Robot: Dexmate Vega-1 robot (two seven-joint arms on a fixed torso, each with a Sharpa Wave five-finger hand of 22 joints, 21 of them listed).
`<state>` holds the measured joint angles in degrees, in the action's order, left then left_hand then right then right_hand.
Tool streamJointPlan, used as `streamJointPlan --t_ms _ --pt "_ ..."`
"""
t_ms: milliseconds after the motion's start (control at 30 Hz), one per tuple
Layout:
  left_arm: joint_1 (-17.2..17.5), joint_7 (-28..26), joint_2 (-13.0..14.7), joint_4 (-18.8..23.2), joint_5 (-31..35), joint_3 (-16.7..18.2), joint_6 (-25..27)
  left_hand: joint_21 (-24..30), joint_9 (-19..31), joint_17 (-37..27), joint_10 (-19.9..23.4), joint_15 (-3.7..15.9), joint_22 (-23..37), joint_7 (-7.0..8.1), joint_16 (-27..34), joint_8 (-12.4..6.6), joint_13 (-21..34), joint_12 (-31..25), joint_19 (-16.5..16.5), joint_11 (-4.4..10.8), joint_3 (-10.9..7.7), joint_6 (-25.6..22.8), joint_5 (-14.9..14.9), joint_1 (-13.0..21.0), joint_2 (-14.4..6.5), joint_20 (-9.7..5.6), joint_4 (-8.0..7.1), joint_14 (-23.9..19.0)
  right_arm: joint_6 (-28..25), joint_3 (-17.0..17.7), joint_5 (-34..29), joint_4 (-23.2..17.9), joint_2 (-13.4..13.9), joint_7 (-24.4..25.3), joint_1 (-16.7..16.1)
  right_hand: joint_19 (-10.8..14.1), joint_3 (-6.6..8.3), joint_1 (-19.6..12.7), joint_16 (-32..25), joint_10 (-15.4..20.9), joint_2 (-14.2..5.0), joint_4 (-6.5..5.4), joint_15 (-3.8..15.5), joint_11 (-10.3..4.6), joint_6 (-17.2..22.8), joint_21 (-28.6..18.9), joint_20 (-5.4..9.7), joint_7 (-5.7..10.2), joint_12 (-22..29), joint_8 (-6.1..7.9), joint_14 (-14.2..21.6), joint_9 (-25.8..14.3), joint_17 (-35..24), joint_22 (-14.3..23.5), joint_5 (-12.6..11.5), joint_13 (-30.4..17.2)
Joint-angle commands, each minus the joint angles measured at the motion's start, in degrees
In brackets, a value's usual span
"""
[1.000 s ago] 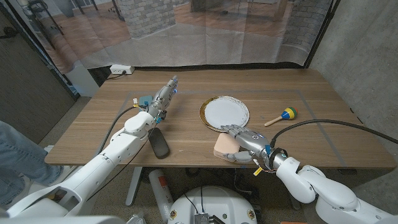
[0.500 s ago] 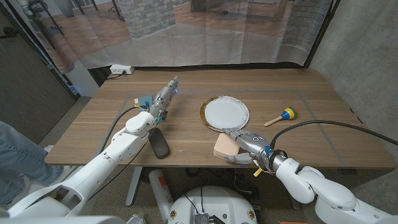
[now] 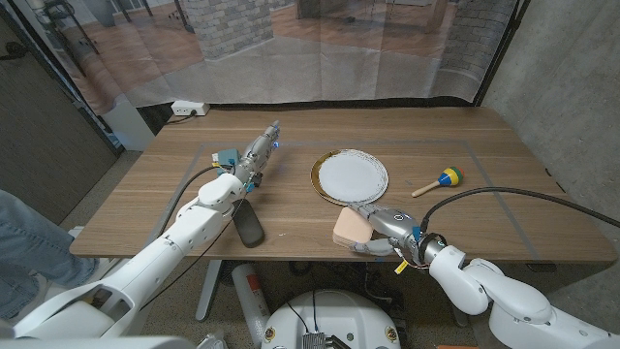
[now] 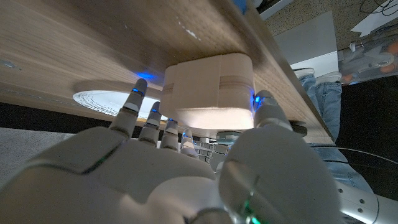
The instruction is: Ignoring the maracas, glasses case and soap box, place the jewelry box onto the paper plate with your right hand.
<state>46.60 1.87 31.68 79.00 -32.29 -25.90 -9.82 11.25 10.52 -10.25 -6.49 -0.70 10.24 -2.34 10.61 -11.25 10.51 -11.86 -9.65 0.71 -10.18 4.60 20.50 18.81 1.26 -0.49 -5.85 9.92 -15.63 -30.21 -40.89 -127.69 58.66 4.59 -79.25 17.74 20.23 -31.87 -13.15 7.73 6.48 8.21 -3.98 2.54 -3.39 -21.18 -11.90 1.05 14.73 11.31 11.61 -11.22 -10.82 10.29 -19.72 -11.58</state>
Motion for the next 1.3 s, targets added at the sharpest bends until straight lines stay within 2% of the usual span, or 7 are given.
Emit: streamJointPlan --t_ms 33,367,400,500,567,800,1300 --pt "-1.3 0.3 -0.6 -0.9 0.4 -0.8 1.0 0.2 0.2 -0.2 0.0 0.25 0.3 0.33 0.1 -0.09 0.3 0.2 -5.2 0.37 0.23 -0.1 -0.3 0.3 -0.4 0.41 0.03 1.6 -0.1 0.0 2.2 0.4 0.4 2.0 0.0 4.9 0.21 -1.6 -1.5 4.0 -0.23 -0.21 2.34 -0.87 1.2 -0.9 1.06 0.12 1.9 0.77 5.9 0.0 -0.6 0.3 -0.6 -0.8" --pt "-1.5 0.0 -0.7 -0.4 0.6 -0.8 0.9 0.2 0.2 -0.2 -0.1 0.19 0.3 0.32 0.1 -0.09 0.3 0.2 -5.3 0.21 0.32 -0.1 -0.3 0.3 -0.5 0.61 0.03 1.7 -1.1 -0.1 3.1 0.0 0.6 2.4 -0.1 11.1 1.13 -3.6 -4.0 11.7 -1.33 -0.07 5.70 -3.22 5.7 -2.0 3.76 0.70 5.4 1.89 15.8 -0.1 -1.2 0.5 -0.8 -1.9" --pt "-1.5 0.0 -0.8 -0.4 0.6 -0.8 1.0 0.2 0.2 -0.2 -0.1 0.17 0.3 0.35 0.1 -0.08 0.3 0.2 -5.3 0.20 0.33 -0.1 -0.3 0.3 -0.5 0.61 0.02 1.7 -1.2 -0.1 3.1 0.0 0.7 2.4 -0.1 11.9 1.45 -4.2 -4.3 13.0 -1.68 0.02 6.46 -3.36 6.2 -2.1 4.39 0.79 6.0 1.97 17.1 -0.1 -1.3 0.5 -0.8 -2.1" --pt "-1.5 -0.1 -0.8 -0.4 0.5 -0.8 1.0 0.2 0.2 -0.2 -0.2 0.18 0.3 0.30 0.1 -0.09 0.3 0.2 -5.3 0.30 0.36 -0.1 -0.3 0.3 -0.5 0.63 0.02 1.7 -1.2 -0.3 3.4 0.0 0.6 2.2 0.1 15.0 2.45 -5.8 -5.6 15.0 -2.83 0.14 8.21 -4.03 7.8 -2.9 7.88 1.10 7.2 2.20 21.4 -0.1 -2.0 0.7 -0.2 -2.9" --pt "-1.4 -0.2 -0.7 -0.3 0.6 -0.8 1.1 0.2 0.2 -0.2 -0.1 0.13 0.3 0.32 0.1 -0.09 0.3 0.2 -5.3 0.32 0.39 -0.1 -0.3 0.3 -0.5 0.65 0.02 1.7 -1.0 -0.3 3.4 0.2 0.6 2.8 0.2 16.2 2.83 -6.3 -6.5 16.0 -3.37 0.05 9.47 -4.07 8.3 -3.2 8.61 1.37 7.8 2.21 23.9 -0.1 -2.5 0.8 0.2 -3.2" --pt "-0.8 -0.6 -0.3 0.5 0.5 -0.3 0.8 0.2 0.2 -0.2 -0.2 0.16 0.3 0.36 0.1 -0.08 0.3 0.2 -5.3 0.22 0.45 -0.1 -0.3 0.4 -0.6 0.63 0.03 1.7 -0.5 -0.4 3.3 0.1 1.1 3.6 0.2 17.6 3.25 -7.0 -6.8 17.2 -3.70 0.17 9.80 -4.21 9.2 -3.7 9.85 1.67 8.5 2.34 25.1 -0.1 -2.9 0.9 0.7 -3.7" --pt "0.1 -0.9 0.4 2.1 0.1 0.2 0.8 0.3 0.2 -0.2 -0.2 0.21 0.3 0.29 0.1 -0.06 0.3 0.2 -5.4 0.29 0.60 -0.1 -0.4 0.4 -0.7 0.64 0.03 1.7 -1.1 0.0 2.7 -1.3 1.6 4.3 -0.4 17.9 3.55 -7.5 -6.7 17.7 -3.81 0.17 9.64 -4.69 9.8 -3.7 10.53 1.87 9.0 2.31 25.4 -0.1 -3.2 1.0 1.4 -4.1"
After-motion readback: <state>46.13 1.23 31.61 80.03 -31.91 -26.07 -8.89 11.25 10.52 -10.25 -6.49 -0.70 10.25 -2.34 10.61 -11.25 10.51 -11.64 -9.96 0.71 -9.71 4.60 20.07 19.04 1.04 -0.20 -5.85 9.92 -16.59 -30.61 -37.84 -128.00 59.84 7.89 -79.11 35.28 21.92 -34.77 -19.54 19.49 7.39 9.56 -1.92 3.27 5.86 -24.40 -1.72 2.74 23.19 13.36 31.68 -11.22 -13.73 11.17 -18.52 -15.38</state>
